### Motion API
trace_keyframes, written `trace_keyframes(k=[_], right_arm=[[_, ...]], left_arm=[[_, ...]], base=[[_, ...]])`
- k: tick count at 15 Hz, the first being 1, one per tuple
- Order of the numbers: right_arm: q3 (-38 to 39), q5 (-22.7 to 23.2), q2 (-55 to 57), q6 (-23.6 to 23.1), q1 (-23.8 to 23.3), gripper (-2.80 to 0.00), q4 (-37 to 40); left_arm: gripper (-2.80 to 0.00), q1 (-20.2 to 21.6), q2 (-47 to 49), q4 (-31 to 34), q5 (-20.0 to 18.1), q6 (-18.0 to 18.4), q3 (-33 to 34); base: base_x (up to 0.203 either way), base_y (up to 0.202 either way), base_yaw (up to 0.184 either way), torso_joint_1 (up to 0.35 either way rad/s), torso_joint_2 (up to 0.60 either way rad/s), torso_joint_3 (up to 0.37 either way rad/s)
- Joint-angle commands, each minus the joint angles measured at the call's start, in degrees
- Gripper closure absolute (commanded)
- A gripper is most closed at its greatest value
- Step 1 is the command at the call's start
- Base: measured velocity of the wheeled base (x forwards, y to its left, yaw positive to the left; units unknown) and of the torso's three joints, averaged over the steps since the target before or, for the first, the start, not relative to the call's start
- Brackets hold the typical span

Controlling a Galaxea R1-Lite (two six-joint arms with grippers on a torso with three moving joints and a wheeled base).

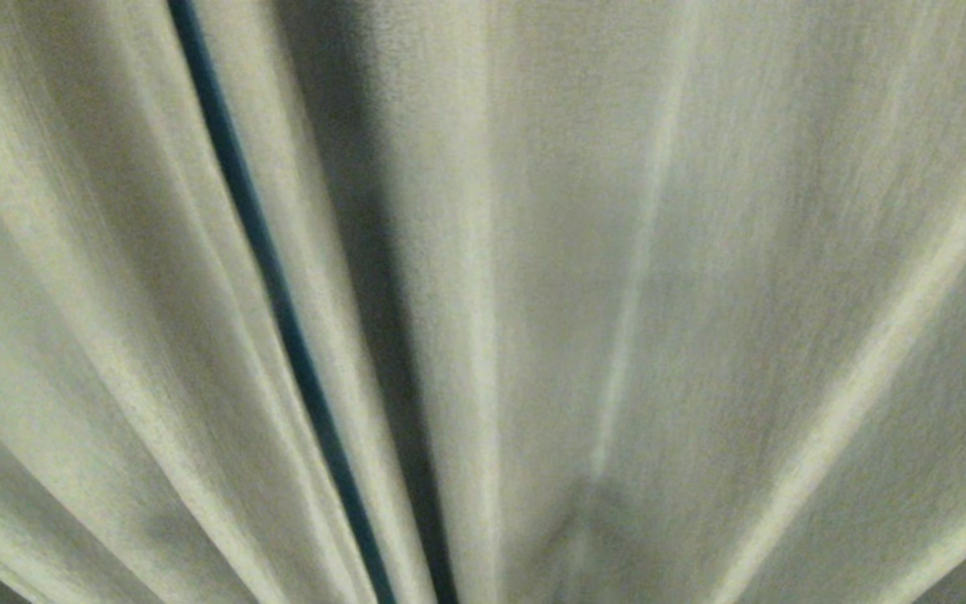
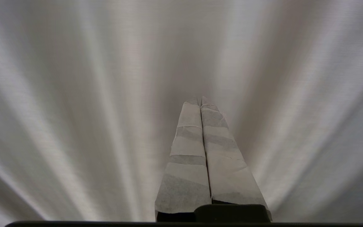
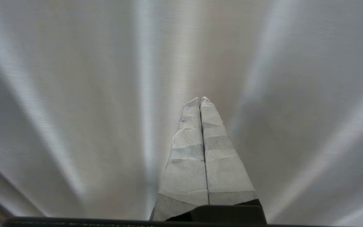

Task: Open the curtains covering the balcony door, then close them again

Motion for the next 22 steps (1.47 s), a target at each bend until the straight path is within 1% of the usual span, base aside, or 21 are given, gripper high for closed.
trace_keyframes(k=[1,10,22], right_arm=[[-0.01,0.03,-0.02,-0.04,0.00,0.00,0.02],[-0.01,0.03,-0.02,-0.04,0.00,0.00,0.02],[-0.01,0.03,-0.02,-0.04,0.00,0.00,0.02]], left_arm=[[0.00,0.02,0.01,-0.05,0.03,-0.02,0.01],[0.00,0.02,-0.05,-0.05,0.03,-0.02,0.01],[0.00,0.02,-0.01,-0.05,0.03,-0.02,0.01]], base=[[0.000,0.193,-0.001,0.002,0.00,0.002],[0.000,0.187,0.001,0.003,0.00,0.003],[0.000,0.007,0.000,0.000,0.00,0.000]])
